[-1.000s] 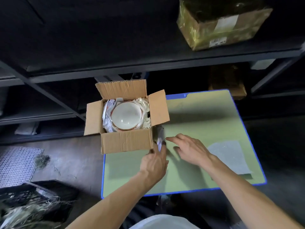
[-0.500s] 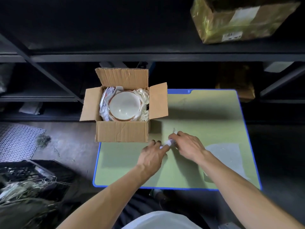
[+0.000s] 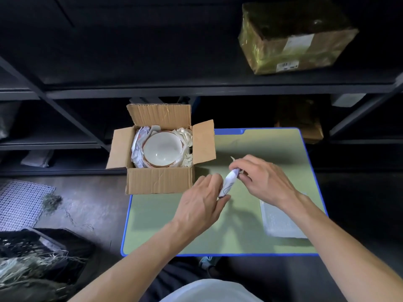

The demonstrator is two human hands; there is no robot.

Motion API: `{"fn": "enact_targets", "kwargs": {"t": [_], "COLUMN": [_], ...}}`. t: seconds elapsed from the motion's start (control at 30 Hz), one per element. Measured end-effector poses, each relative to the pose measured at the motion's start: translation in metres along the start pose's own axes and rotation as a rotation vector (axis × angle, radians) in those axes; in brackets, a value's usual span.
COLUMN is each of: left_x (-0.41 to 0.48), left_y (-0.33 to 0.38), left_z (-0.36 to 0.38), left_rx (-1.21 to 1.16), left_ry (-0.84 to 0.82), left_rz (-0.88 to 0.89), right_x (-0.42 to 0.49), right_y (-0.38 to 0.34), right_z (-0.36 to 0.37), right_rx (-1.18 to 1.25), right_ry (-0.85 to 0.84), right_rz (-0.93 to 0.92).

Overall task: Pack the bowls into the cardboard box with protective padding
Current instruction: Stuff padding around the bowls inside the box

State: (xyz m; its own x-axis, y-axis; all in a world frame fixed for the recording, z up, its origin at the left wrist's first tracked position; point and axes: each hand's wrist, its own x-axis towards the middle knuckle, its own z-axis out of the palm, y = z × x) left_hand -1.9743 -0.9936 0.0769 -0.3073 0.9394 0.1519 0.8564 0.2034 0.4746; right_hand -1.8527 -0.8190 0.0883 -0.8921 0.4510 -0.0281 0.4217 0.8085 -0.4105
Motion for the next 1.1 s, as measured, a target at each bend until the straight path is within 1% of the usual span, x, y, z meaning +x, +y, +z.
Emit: {"fn": "enact_targets", "kwargs": {"t": [0.13,0.27,0.37,0.5,0.73,0.93,1.0,1.1], "left_x": [0.007,0.007,0.008,0.013,0.03,0.028,0.029,0.033], "left_y": [-0.001,-0.005,-0.014,-0.031,-0.063,-0.085,-0.092,-0.099], "left_z": [-0.027,-0.048,-0.055,-0.053,-0.043,-0.038,-0.039,-0.041], "left_rx": [-0.01,-0.017,0.02,0.041,0.081,0.048,0.026,0.029], "left_ry": [0.088,0.148,0.181,0.175,0.17,0.121,0.106,0.104], "left_rz": [-0.005,0.005,0.001,-0.035,-0.096,-0.049,-0.05,0.012], "right_x": [0.014,0.029,0.046,0.074,0.114,0.132,0.132,0.134], "right_y": [-0.019,-0.041,-0.058,-0.08,-0.09,-0.094,-0.095,-0.095], "right_z": [-0.016,-0.028,-0.03,-0.019,0.011,0.022,0.026,0.03], "right_rx": [0.047,0.168,0.233,0.28,0.348,0.344,0.346,0.362], "right_ry": [0.077,0.131,0.14,0.119,0.067,0.041,0.058,0.1], "right_rz": [0.005,0.015,0.002,0.027,0.186,0.224,0.22,0.207]}}
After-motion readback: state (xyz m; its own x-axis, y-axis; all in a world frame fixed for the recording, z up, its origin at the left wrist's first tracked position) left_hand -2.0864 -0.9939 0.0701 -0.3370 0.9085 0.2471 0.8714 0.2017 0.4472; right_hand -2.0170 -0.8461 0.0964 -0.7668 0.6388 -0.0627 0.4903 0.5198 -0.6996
